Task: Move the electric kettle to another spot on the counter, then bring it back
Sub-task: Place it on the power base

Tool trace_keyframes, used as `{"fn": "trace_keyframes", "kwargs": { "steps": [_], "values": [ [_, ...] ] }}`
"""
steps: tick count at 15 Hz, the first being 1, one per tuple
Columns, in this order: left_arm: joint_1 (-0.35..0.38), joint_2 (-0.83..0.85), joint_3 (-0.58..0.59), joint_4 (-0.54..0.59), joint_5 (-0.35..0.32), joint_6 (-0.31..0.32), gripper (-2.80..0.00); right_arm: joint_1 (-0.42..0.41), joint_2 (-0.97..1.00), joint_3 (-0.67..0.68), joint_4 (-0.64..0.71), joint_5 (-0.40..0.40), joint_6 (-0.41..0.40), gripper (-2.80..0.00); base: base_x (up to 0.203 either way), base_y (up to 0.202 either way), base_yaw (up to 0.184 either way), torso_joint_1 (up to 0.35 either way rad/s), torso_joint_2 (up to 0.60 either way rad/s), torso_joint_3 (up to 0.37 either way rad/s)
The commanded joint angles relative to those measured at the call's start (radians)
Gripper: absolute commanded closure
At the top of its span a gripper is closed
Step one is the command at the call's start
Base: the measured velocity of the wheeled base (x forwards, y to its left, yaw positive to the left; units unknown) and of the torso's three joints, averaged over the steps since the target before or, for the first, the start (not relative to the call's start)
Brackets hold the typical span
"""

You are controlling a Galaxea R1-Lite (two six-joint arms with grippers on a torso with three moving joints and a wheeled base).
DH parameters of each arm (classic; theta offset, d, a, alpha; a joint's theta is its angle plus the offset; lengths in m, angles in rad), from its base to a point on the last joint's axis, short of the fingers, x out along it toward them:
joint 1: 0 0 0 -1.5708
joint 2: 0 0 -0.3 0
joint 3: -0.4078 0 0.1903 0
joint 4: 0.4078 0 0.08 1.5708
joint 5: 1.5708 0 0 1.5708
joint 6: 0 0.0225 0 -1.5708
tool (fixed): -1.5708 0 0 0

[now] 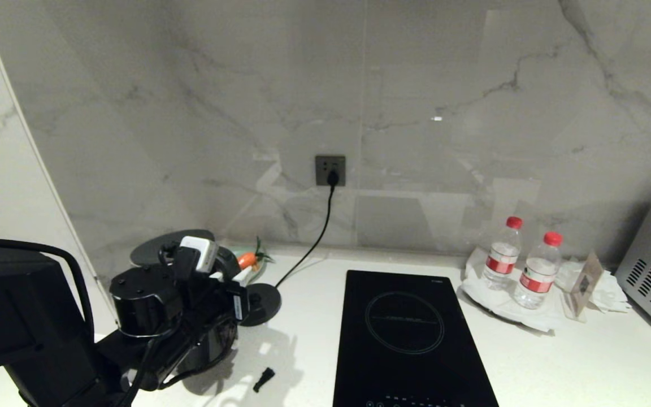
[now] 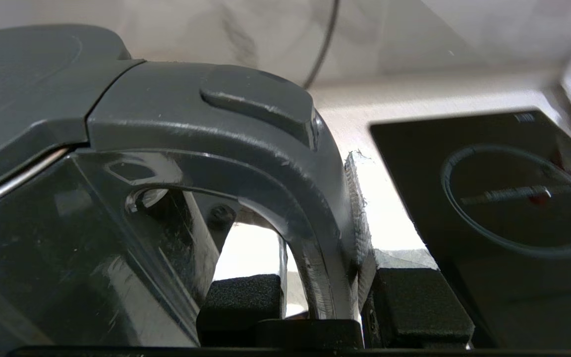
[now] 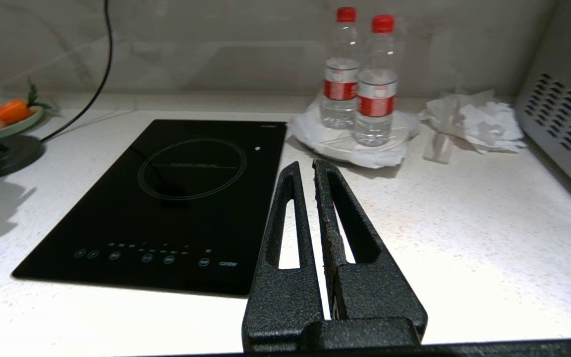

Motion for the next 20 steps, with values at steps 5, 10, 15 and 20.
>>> {"fn": "trace_keyframes", "kwargs": {
  "steps": [5,10,15,20],
  "values": [
    [-0.084,0.055,-0.239,0.041,0.062,0.002,0.00,0.000,0.000,0.000,0.001,0.001,0.000,0.00,0.000,0.000,0.000,0.000,0.00,0.000],
    [-0.091,0.191,-0.540,0.186,0.097,0.003,0.00,0.000,0.000,0.000,0.001,0.001,-0.001,0.00,0.000,0.000,0.000,0.000,0.00,0.000],
    [-0.088,0.377,-0.751,0.276,0.142,0.043,0.00,0.000,0.000,0.000,0.001,0.001,-0.001,0.00,0.000,0.000,0.000,0.000,0.00,0.000],
    [-0.068,0.429,-0.806,0.313,0.142,0.046,0.00,0.000,0.000,0.000,0.001,0.001,-0.001,0.00,0.000,0.000,0.000,0.000,0.00,0.000]
  ]
}}
